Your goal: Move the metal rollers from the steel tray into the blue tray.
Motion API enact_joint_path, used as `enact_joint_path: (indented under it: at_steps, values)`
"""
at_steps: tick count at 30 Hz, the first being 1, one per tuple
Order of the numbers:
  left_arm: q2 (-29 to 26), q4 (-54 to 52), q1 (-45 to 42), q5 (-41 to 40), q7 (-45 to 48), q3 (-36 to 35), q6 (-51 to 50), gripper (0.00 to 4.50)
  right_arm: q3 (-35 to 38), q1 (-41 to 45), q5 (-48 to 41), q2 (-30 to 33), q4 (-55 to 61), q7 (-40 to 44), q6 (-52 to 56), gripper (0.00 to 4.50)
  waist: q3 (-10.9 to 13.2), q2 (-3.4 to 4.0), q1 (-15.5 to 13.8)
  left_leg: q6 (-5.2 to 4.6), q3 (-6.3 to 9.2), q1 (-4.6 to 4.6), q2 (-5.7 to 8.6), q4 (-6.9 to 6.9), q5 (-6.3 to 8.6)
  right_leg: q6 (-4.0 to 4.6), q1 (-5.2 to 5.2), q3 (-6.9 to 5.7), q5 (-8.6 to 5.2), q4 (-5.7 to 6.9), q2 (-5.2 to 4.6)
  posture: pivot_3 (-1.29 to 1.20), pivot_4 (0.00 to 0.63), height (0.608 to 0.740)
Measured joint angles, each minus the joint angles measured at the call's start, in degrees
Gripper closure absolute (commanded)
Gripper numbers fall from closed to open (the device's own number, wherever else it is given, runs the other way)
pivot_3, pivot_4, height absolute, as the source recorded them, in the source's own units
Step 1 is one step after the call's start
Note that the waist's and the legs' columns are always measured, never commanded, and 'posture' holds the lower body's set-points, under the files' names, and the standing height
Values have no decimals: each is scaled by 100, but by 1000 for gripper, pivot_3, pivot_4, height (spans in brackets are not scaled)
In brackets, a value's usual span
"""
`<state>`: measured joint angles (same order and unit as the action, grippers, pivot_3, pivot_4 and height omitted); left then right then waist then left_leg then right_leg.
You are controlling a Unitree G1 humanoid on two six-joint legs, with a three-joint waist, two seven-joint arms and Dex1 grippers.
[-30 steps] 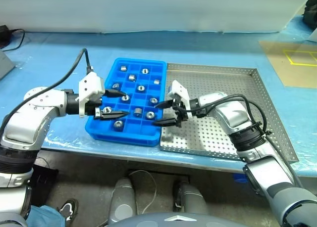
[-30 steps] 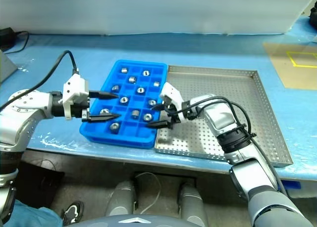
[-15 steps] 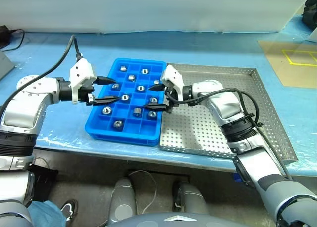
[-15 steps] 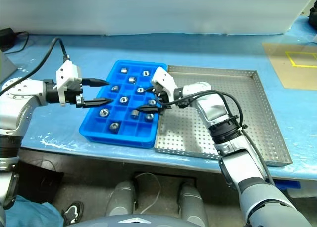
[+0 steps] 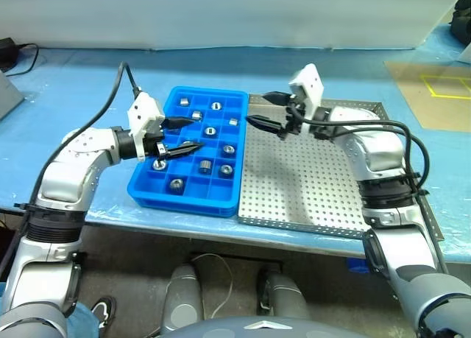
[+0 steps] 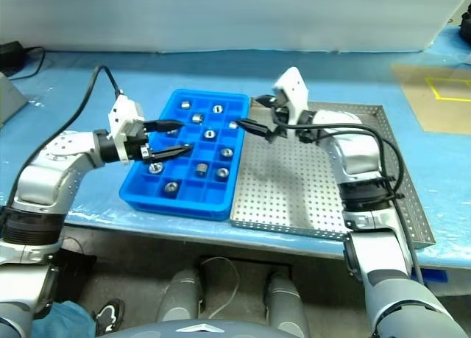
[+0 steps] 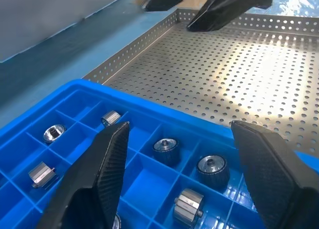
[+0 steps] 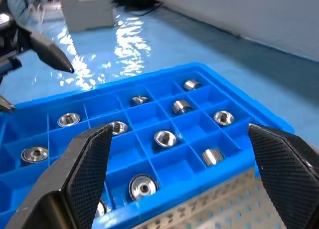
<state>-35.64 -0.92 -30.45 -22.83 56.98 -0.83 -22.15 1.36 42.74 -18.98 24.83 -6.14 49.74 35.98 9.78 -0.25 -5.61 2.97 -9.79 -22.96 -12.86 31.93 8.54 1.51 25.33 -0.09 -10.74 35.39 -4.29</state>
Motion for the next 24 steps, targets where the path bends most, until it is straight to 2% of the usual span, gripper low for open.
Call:
enact_joint_path:
  at_steps: [7, 12, 24]
  values:
    - [785, 1012, -450, 262, -541, 37, 372, 1018, 103, -78, 77, -343, -104, -888, -92, 42, 0, 0, 9, 7, 1, -6, 1, 3, -5, 0, 9, 0, 0, 7, 0, 14, 150, 740]
    - [901, 1437, -802, 482, -419, 227, 740, 1018, 50, -59, 132, -344, -160, -1075, -175, 42, 0, 0, 10, 3, 1, -10, 4, 0, -2, 1, 9, 0, 1, 1, -2, -9, 150, 740]
    - [1051, 1707, -848, 545, -222, 342, 928, 1018, 13, -370, 95, -122, 221, -1065, -52, 42, 1, -1, 23, 1, 1, -11, 2, -1, -1, 1, 9, 0, 1, -4, 0, -18, 150, 740]
